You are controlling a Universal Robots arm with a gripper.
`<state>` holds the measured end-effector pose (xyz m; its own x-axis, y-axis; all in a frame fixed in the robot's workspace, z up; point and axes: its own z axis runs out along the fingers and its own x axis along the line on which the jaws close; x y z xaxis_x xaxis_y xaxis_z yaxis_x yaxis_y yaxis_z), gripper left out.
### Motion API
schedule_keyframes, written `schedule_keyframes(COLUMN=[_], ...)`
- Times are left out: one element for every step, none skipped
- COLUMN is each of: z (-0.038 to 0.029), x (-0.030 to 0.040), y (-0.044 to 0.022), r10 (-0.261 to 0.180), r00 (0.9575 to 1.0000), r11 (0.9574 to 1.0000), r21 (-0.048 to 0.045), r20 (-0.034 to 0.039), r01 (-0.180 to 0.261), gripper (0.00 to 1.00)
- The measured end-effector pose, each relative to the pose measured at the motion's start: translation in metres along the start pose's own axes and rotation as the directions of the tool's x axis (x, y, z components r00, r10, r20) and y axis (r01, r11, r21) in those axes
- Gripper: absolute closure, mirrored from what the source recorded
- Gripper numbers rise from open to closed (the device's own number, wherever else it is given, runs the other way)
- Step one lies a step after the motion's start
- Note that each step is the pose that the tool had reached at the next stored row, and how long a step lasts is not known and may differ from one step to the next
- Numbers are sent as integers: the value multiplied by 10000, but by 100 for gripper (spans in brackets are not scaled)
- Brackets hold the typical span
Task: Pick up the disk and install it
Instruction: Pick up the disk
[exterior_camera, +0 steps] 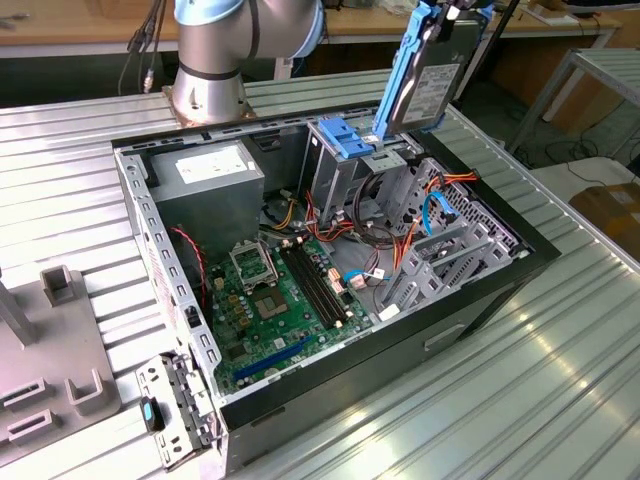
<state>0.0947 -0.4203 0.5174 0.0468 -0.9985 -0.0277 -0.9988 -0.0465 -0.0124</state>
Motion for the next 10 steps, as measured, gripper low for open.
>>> schedule_keyframes(z=[2, 2, 2, 2, 1, 1, -2, -1, -2, 0], x=[3, 5, 4, 11, 25, 85, 180, 246, 295, 370], y=[-78, -103, -104, -104, -103, -101, -97, -92, -88, -81], r10=[-2, -1, -2, 0, 1, -1, -2, -1, 1, 0], r00=[10000, 10000, 10000, 10000, 10000, 10000, 10000, 10000, 10000, 10000], r11=[10000, 10000, 10000, 10000, 10000, 10000, 10000, 10000, 10000, 10000], r21=[0, 0, 0, 0, 0, 0, 0, 0, 2, 8], r20=[0, 0, 0, 0, -1, 0, -1, 1, 0, 0], r01=[2, 1, 2, 0, -1, 1, 2, 1, -1, 0], gripper=[64, 64, 64, 64, 64, 64, 64, 64, 64, 64])
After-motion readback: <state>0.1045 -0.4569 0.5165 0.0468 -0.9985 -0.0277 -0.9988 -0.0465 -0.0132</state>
